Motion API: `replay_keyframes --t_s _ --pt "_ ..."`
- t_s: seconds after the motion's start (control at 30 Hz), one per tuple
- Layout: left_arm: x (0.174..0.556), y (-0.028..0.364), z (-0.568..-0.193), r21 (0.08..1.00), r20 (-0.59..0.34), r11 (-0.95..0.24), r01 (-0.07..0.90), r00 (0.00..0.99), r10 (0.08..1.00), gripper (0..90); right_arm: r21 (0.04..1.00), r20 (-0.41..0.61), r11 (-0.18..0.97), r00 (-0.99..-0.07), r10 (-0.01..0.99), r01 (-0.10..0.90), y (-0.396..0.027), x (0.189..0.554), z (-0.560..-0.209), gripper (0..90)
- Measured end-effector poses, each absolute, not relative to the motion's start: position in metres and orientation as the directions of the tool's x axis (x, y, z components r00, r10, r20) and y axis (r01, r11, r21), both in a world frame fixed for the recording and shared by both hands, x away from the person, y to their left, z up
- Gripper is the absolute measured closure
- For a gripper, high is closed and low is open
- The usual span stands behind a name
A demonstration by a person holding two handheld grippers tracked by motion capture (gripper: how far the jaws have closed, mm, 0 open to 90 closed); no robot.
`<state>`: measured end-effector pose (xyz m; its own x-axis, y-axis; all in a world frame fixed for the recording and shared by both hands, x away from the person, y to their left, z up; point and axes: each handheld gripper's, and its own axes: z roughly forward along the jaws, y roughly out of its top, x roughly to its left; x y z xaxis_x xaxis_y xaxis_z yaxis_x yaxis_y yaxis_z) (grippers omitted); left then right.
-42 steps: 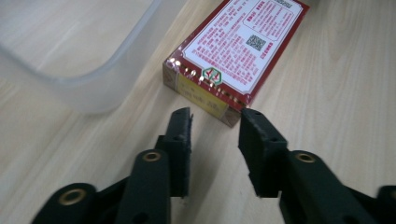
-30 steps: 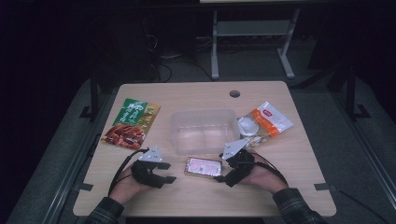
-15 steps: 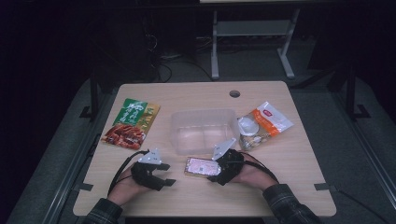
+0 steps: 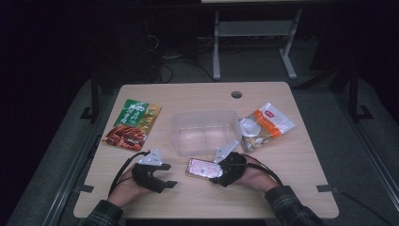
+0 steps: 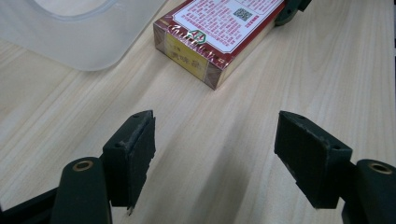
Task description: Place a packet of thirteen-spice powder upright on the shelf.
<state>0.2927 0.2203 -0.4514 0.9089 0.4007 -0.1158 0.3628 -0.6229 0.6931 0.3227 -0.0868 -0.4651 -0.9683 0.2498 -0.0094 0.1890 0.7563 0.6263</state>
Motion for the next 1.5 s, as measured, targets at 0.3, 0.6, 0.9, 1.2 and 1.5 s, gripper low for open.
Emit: replay_keyframes --t_s 0.3,0.6,0.9,1.2,1.5 --pt "0.293 0.222 -0.447 0.713 -0.116 -0.617 0.335 0.923 0.367 20.7 0.648 0.023 0.732 -0.966 0.258 0.211 -0.101 0.319 -0.453 31.7" --pt "0.293 0.222 -0.438 0.73 -0.09 -0.629 0.268 0.949 0.301 14.6 0.639 0.014 0.746 -0.972 0.236 0.19 -0.116 0.309 -0.438 31.7" --pt "0.296 0.213 -0.431 0.708 -0.079 -0.675 0.209 0.972 0.22 14.3 0.655 0.004 0.74 -0.98 0.197 0.152 -0.118 0.308 -0.428 31.7" --pt "0.301 0.204 -0.413 0.736 -0.075 -0.656 0.168 0.983 0.167 13.6 0.675 -0.01 0.731 -0.99 0.144 0.1 -0.112 0.307 -0.413 31.7" --pt "0.308 0.192 -0.4 0.736 -0.057 -0.667 0.112 0.993 0.104 13.0 0.688 -0.017 0.722 -0.994 0.109 0.067 -0.107 0.311 -0.4 31.7"
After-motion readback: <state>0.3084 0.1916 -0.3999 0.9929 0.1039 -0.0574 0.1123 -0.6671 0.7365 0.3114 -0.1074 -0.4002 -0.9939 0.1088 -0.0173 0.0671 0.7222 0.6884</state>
